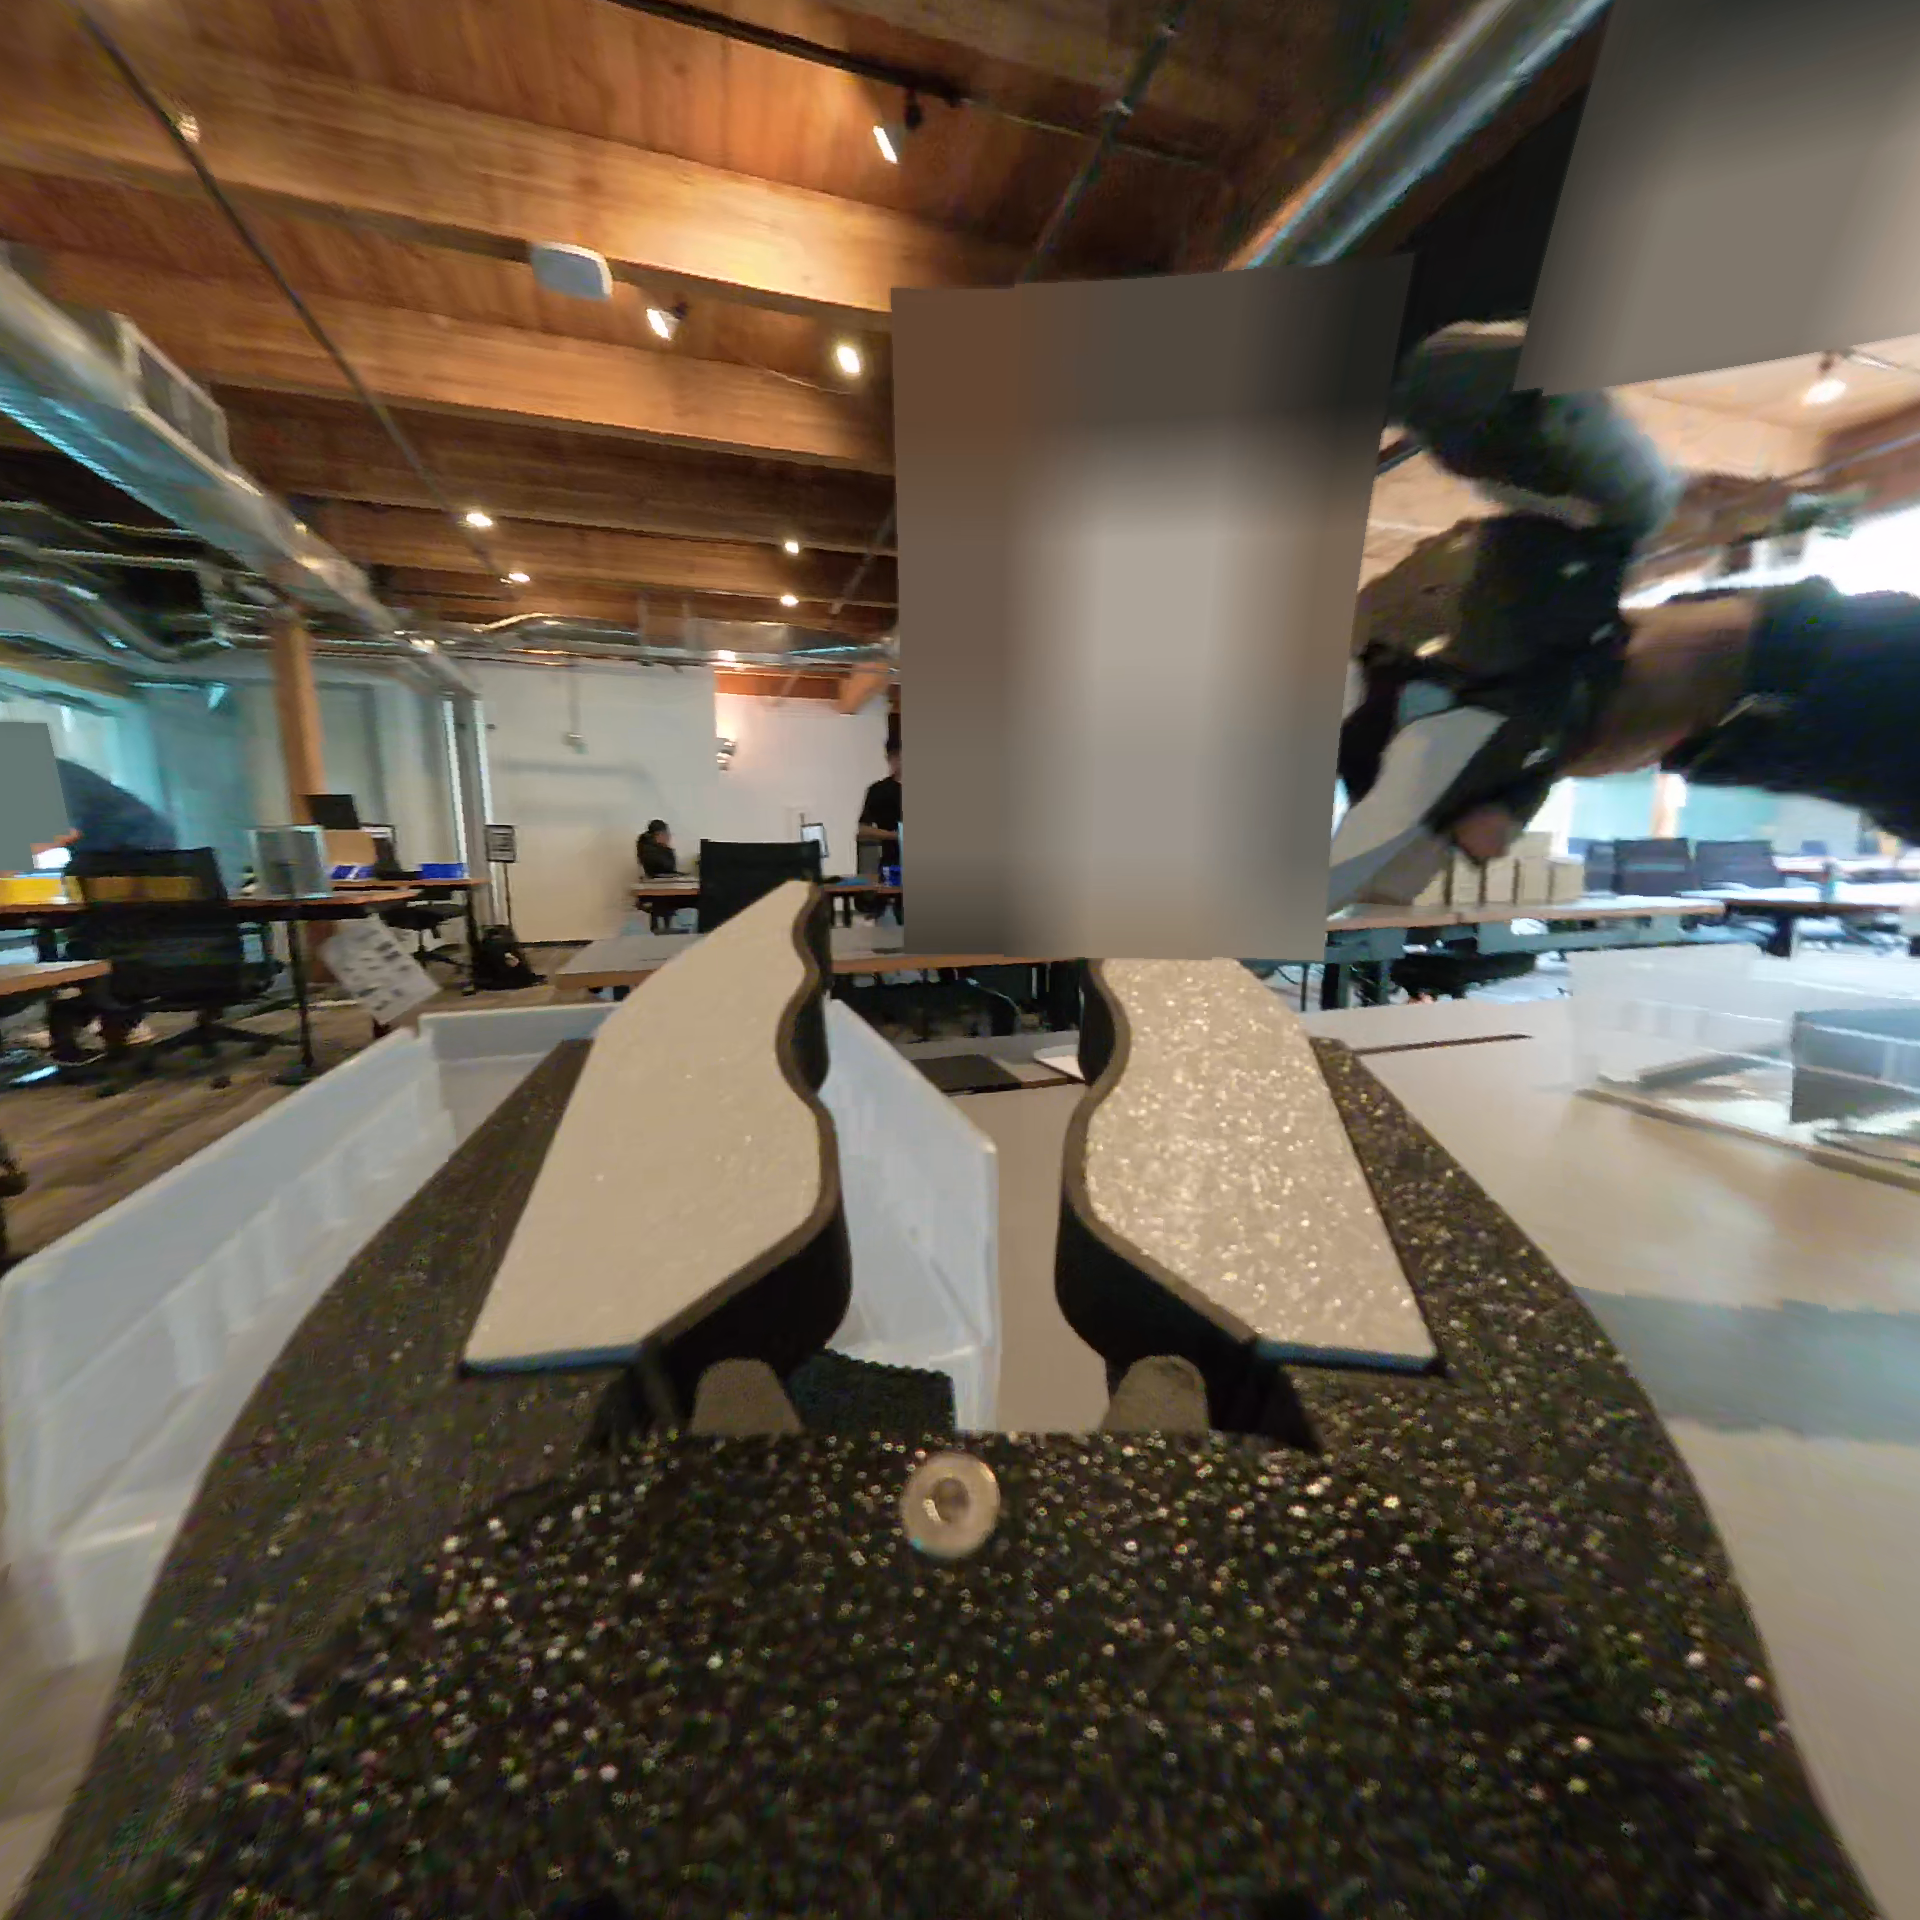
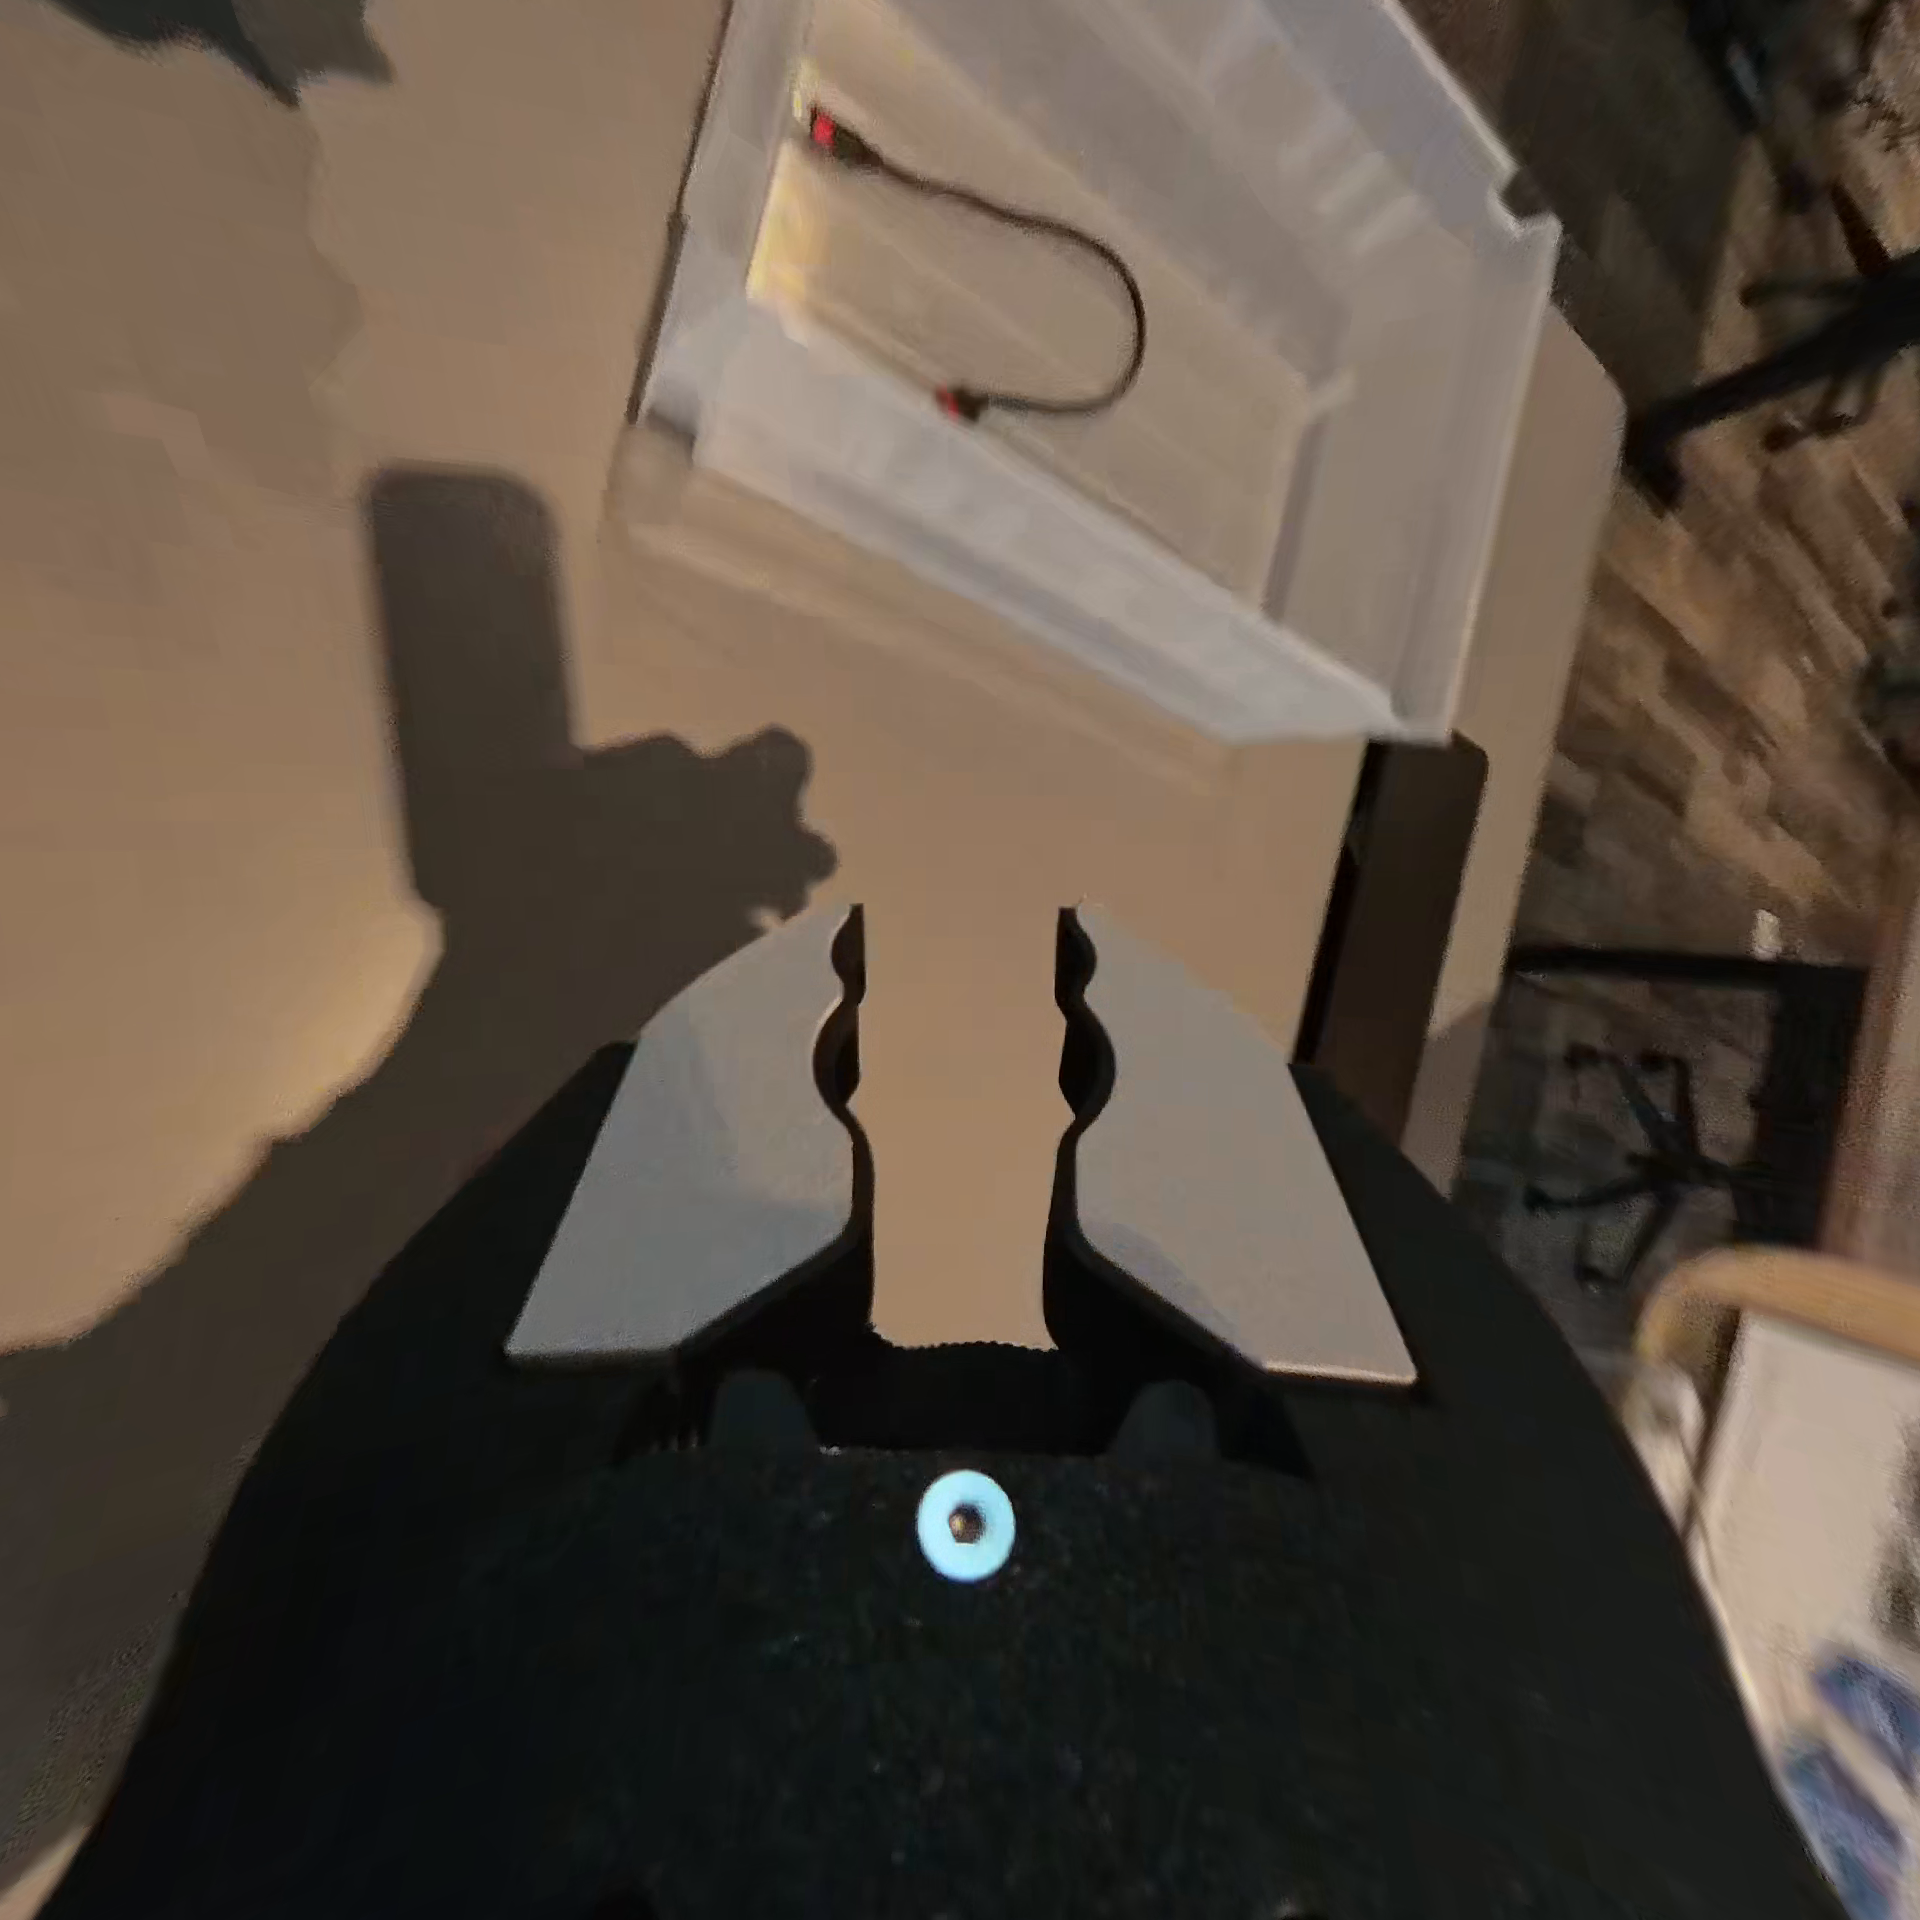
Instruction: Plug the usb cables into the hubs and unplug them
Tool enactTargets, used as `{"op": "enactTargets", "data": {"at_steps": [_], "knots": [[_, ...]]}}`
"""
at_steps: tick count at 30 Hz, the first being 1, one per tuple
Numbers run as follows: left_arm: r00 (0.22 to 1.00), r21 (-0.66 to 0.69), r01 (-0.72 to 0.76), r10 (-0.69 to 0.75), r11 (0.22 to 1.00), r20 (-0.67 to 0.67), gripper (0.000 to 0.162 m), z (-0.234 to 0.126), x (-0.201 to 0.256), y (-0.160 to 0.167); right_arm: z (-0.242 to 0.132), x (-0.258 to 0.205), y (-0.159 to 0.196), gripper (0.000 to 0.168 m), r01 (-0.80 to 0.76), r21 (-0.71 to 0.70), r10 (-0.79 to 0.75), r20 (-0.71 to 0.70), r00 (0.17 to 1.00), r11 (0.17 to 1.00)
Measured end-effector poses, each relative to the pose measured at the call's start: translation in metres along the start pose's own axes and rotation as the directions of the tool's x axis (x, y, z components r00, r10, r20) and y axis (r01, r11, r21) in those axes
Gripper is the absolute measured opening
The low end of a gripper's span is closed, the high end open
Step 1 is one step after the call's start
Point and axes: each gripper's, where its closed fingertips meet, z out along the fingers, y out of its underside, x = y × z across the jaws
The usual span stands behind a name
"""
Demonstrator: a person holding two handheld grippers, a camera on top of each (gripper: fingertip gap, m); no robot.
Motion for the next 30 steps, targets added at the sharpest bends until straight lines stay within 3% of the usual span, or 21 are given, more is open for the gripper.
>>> {"op": "enactTargets", "data": {"at_steps": [4,6,13,19,30], "knots": [[0.999,0.033,0.035,-0.036,0.999,0.037,0.044,-0.007,-0.013,0.0,0.086,0.019,-0.059,0.035,-0.101,-0.011,0.102,0.151,0.983,0.995],[0.997,0.055,0.051,-0.054,0.997,0.048,0.044,-0.009,-0.016,-0.001,0.127,0.037,-0.076,0.035,-0.152,-0.067,0.16,0.148,0.976,0.986],[0.989,0.145,0.093,-0.109,0.985,0.104,0.042,-0.023,-0.035,-0.012,0.228,0.068,-0.088,0.021,-0.405,-0.368,0.467,0.096,0.879,0.837],[0.982,0.207,0.103,-0.133,0.973,0.137,0.036,-0.033,-0.046,-0.02,0.263,0.058,-0.079,0.023,-0.385,-0.511,0.512,0.129,0.85,0.768],[0.978,0.228,0.125,-0.159,0.966,0.134,0.036,-0.036,-0.049,-0.022,0.282,0.053,-0.089,0.026,-0.431,-0.532,0.588,0.162,0.792,0.728]]}}
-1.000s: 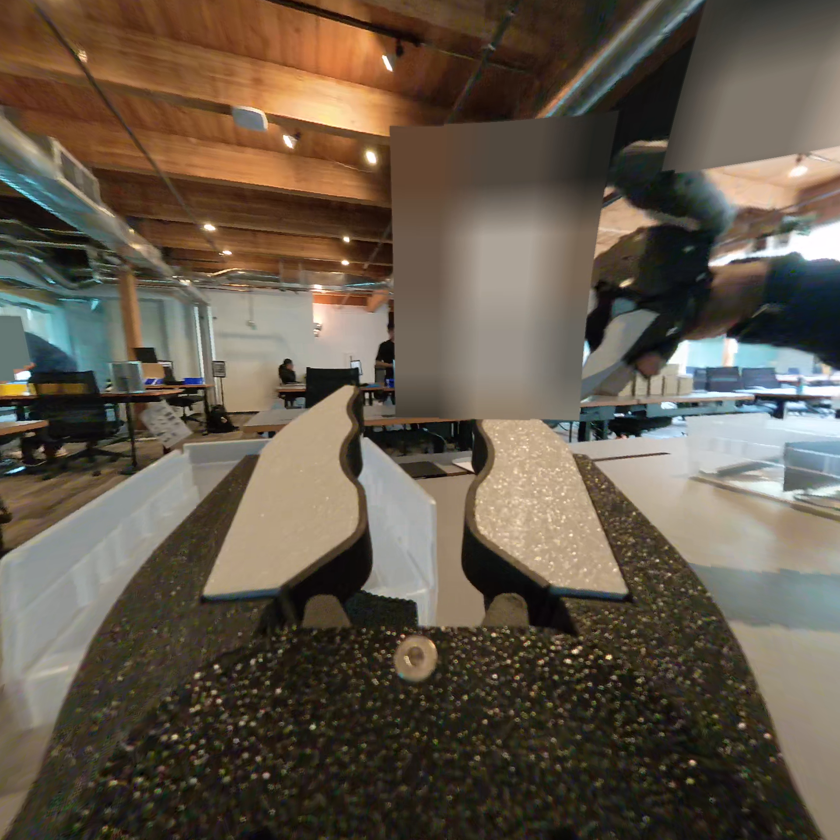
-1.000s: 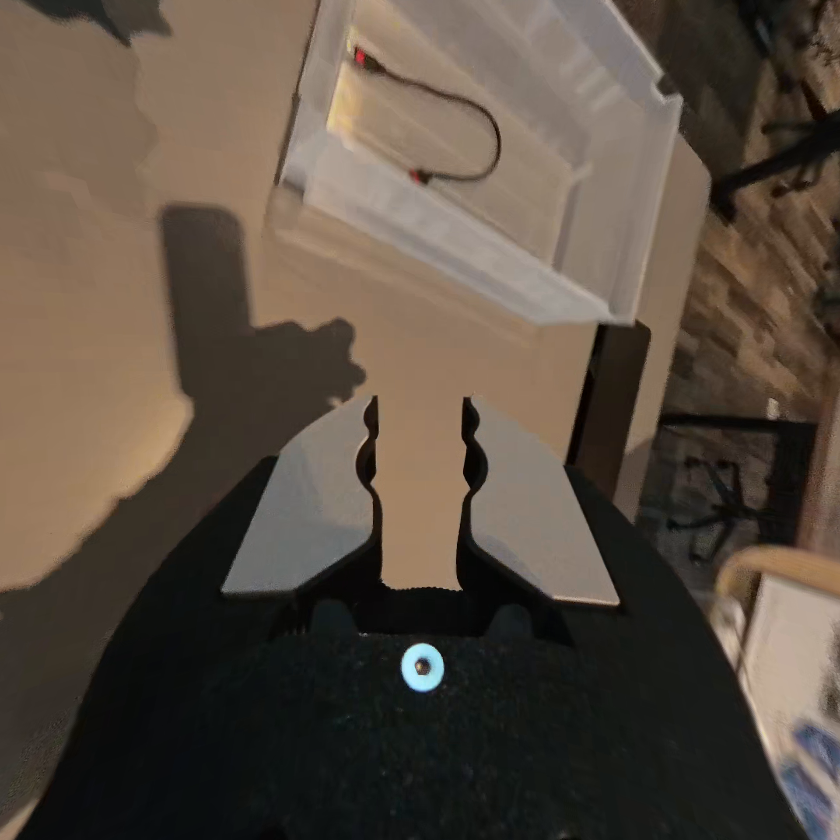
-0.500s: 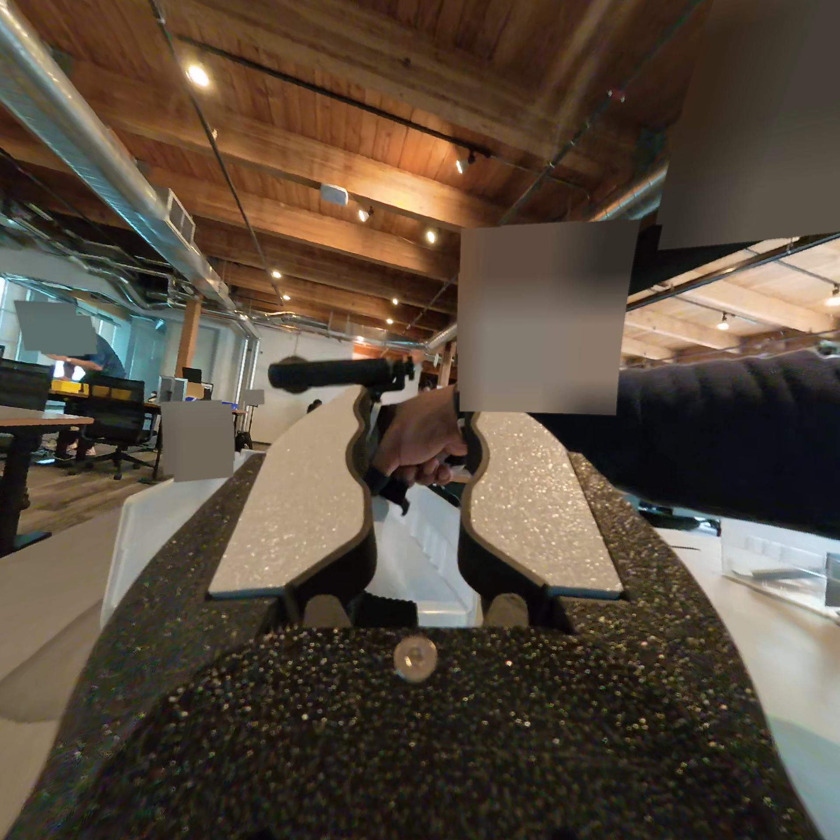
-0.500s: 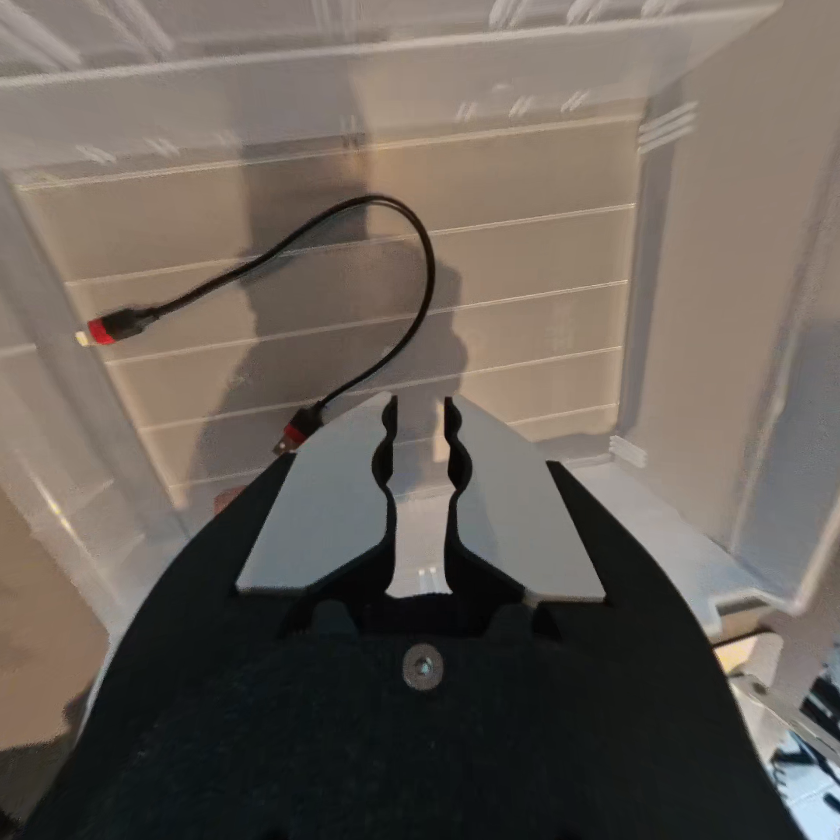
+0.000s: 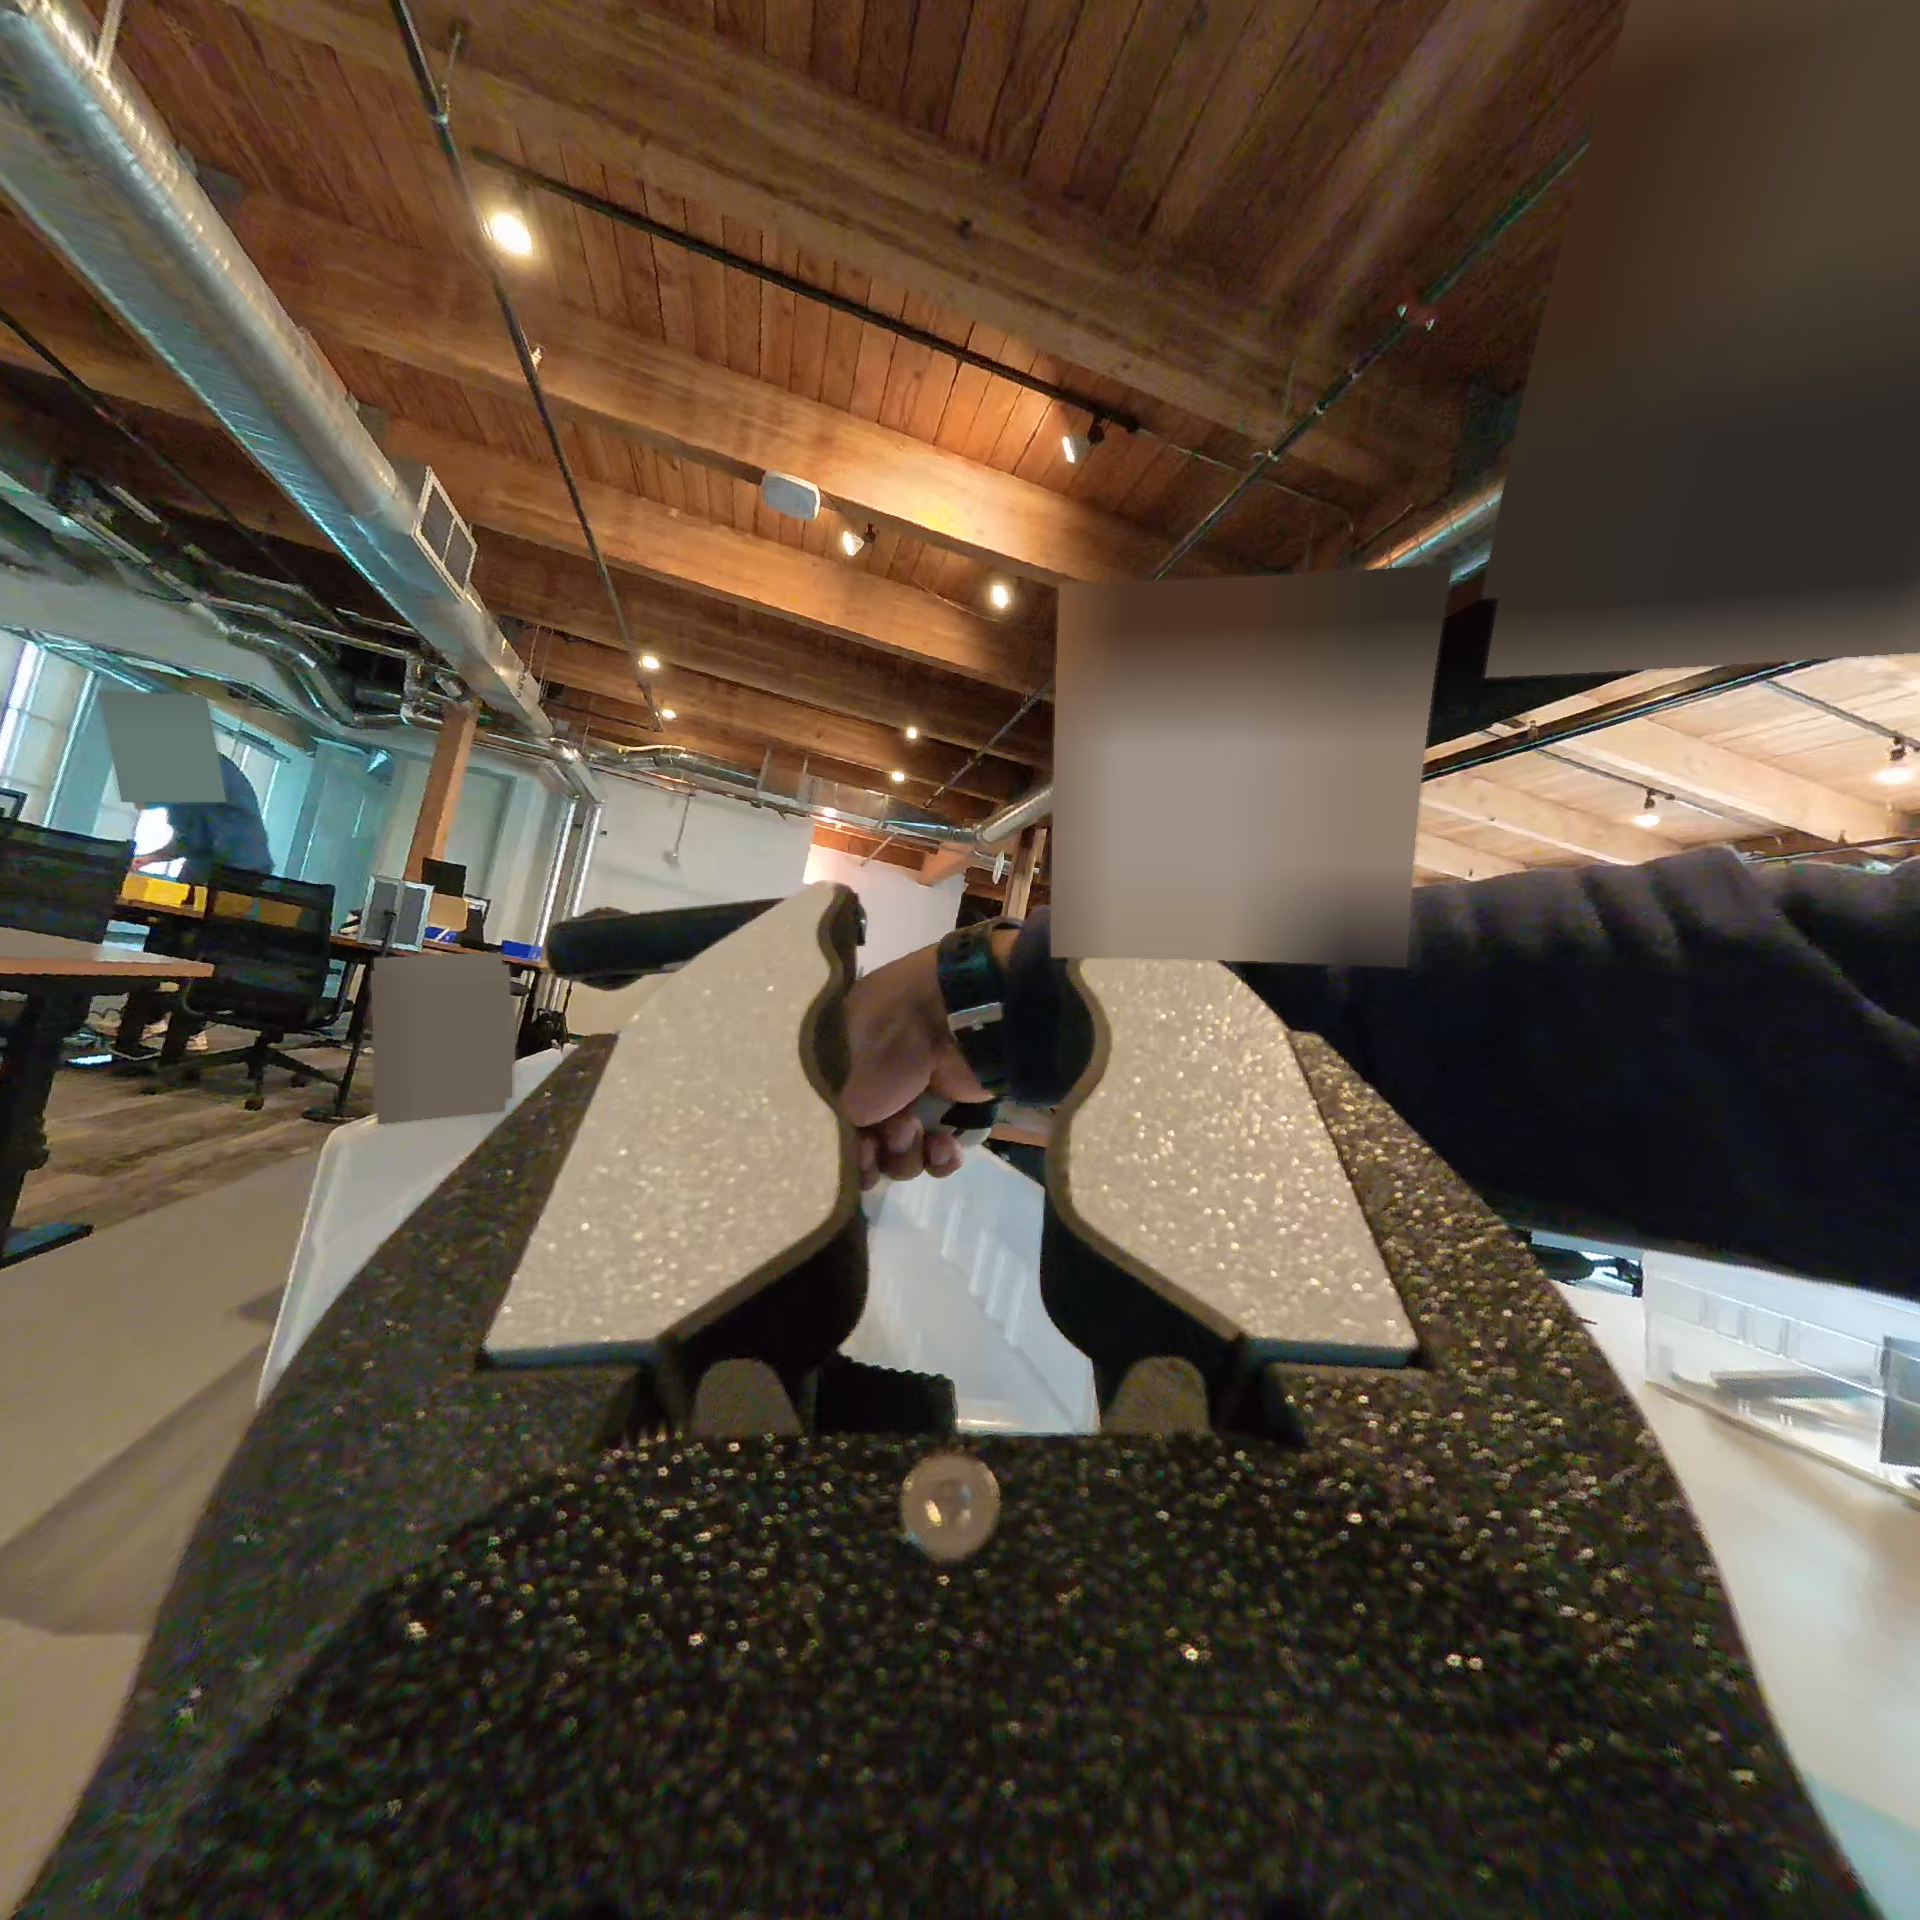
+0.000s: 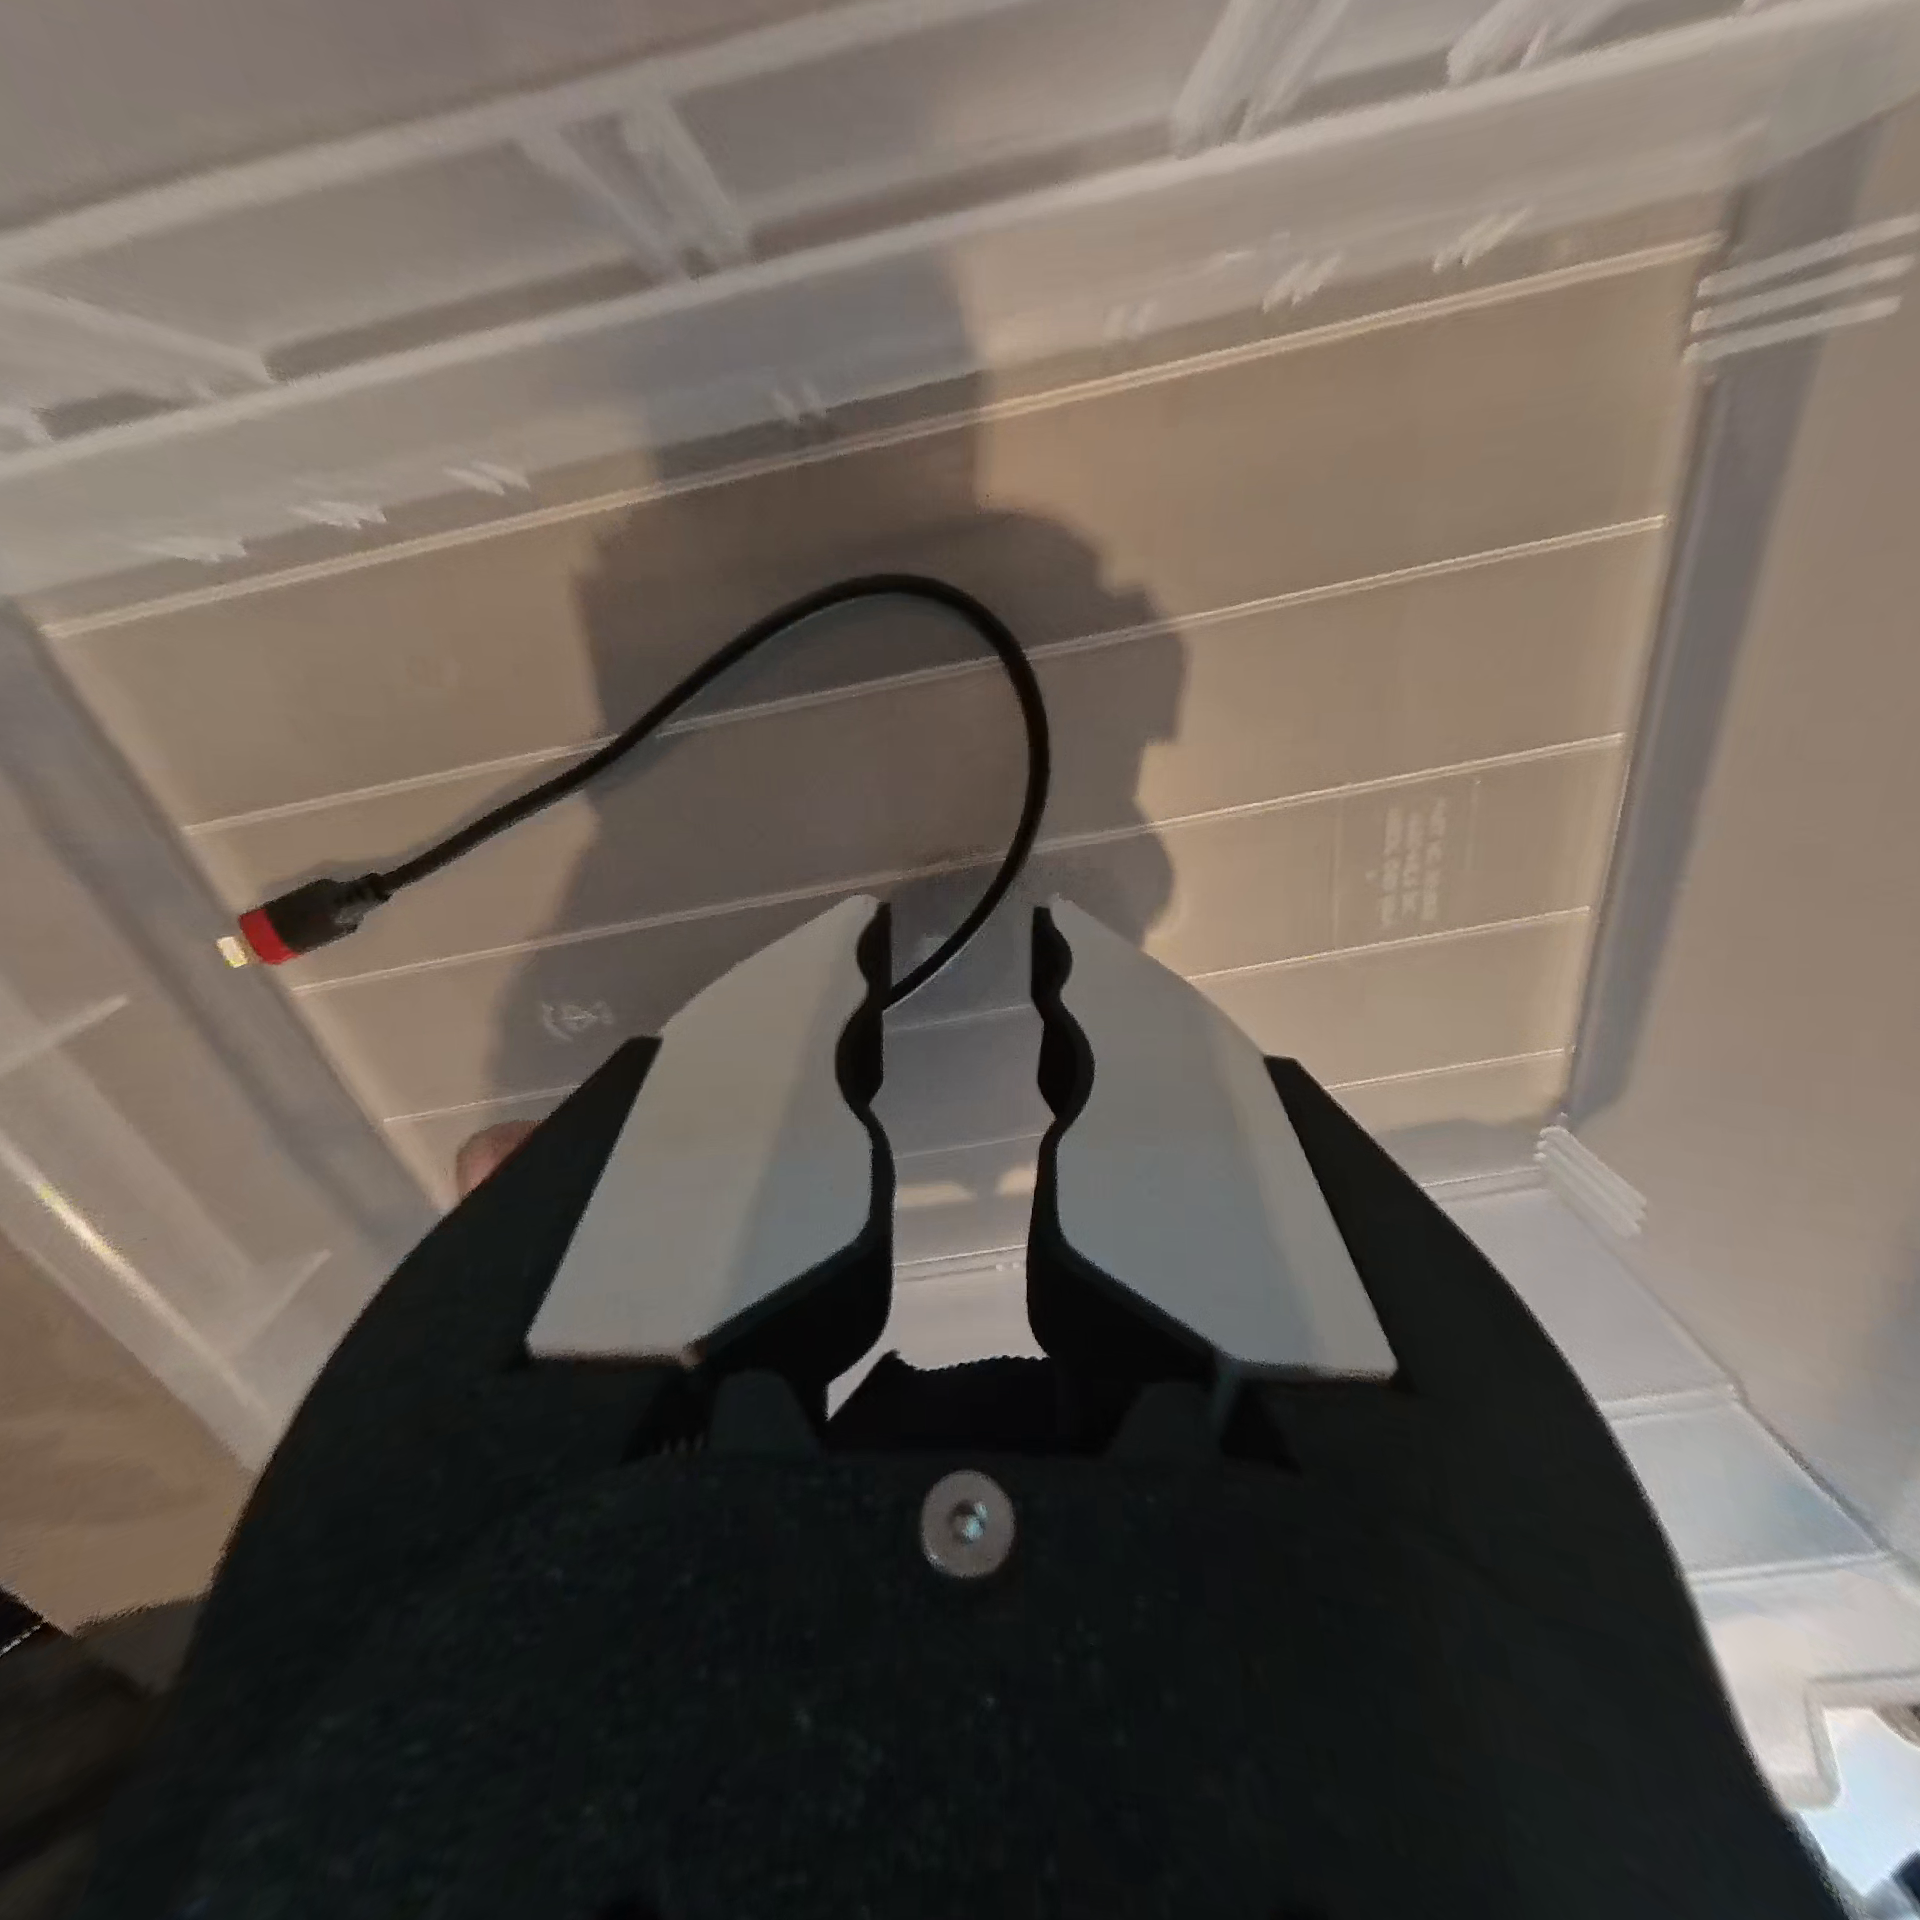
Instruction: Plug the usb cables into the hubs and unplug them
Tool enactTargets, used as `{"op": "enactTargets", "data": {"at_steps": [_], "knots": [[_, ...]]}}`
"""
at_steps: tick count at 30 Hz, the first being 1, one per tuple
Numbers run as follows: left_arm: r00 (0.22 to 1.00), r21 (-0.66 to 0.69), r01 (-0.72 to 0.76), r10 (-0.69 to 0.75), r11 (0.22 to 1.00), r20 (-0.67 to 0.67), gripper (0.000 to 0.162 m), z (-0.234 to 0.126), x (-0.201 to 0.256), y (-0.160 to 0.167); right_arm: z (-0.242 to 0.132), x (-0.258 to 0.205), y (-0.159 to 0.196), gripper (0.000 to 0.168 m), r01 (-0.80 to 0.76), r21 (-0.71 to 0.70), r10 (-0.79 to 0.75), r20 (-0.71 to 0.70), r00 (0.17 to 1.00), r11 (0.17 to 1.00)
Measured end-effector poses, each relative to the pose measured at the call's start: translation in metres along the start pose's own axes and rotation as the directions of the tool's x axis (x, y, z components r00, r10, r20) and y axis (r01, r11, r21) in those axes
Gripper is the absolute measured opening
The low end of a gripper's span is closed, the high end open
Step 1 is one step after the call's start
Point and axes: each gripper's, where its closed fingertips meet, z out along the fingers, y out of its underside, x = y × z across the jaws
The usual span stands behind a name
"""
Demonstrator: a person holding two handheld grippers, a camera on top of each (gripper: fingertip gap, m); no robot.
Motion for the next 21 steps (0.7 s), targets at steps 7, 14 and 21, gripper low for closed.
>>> {"op": "enactTargets", "data": {"at_steps": [7,14,21], "knots": [[1.0,0.01,0.01,-0.01,1.0,-0.002,0.035,-0.001,-0.001,-0.002,0.01,0.0,0.003,0.006,-0.031,-0.007,0.031,0.029,0.999,0.999],[1.0,0.018,0.018,-0.018,1.0,-0.003,0.034,-0.002,-0.002,-0.003,0.008,-0.008,0.003,0.002,-0.007,0.009,0.006,0.073,0.997,1.0],[1.0,0.02,0.017,-0.017,1.0,-0.003,0.034,-0.003,-0.003,-0.004,-0.051,-0.02,-0.013,0.003,0.062,0.246,-0.07,0.024,0.997,0.967]]}}
